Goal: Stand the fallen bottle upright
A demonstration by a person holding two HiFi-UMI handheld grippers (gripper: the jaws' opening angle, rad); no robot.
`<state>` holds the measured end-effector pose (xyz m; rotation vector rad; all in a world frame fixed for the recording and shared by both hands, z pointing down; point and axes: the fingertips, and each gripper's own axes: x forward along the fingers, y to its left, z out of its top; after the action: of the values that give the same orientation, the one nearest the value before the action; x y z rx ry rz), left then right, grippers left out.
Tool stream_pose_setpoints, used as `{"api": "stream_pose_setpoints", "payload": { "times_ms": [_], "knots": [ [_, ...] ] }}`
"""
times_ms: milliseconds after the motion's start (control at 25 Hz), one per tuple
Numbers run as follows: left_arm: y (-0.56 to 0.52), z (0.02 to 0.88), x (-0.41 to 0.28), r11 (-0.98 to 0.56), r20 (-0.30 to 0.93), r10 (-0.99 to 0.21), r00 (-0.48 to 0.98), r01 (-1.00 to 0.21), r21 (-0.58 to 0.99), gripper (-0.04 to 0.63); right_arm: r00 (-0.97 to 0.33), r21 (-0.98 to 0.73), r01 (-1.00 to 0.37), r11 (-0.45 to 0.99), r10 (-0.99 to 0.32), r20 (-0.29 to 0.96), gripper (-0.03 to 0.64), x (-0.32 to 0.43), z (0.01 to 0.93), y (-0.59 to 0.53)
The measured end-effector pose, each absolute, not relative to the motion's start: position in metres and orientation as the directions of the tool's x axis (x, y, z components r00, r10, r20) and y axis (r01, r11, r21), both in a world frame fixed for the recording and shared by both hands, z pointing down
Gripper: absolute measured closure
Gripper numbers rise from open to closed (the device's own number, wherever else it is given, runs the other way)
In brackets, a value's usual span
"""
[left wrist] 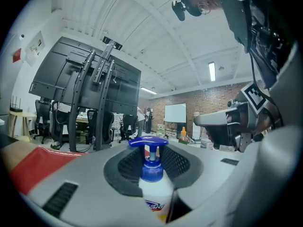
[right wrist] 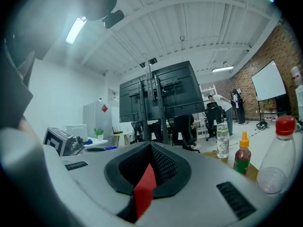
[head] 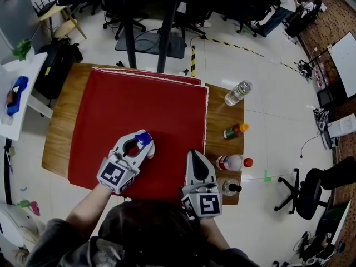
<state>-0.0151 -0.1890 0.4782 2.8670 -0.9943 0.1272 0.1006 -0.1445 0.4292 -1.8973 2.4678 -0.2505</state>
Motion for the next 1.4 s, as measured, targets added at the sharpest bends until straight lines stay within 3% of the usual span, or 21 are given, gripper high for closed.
{"api": "stream_pose_setpoints", "payload": {
  "times_ms": [640,1400],
  "knots": [
    [-0.183,0.482,-0.017,-0.781,0.124,-0.617,0.778,-0.624,0.028,0.453,-0.243,-0.138,-0.963,0.231,-0.966,0.082,0.604,0.086,0.428,-0.135],
    [-0.169,0.481,-0.005,-0.819,0.122,-0.573,0.810,-0.572,-0.049,0.239,-0.243,-0.143,-0.963,0.229,-0.966,0.085,0.603,0.083,0.428,-0.132]
  ]
}}
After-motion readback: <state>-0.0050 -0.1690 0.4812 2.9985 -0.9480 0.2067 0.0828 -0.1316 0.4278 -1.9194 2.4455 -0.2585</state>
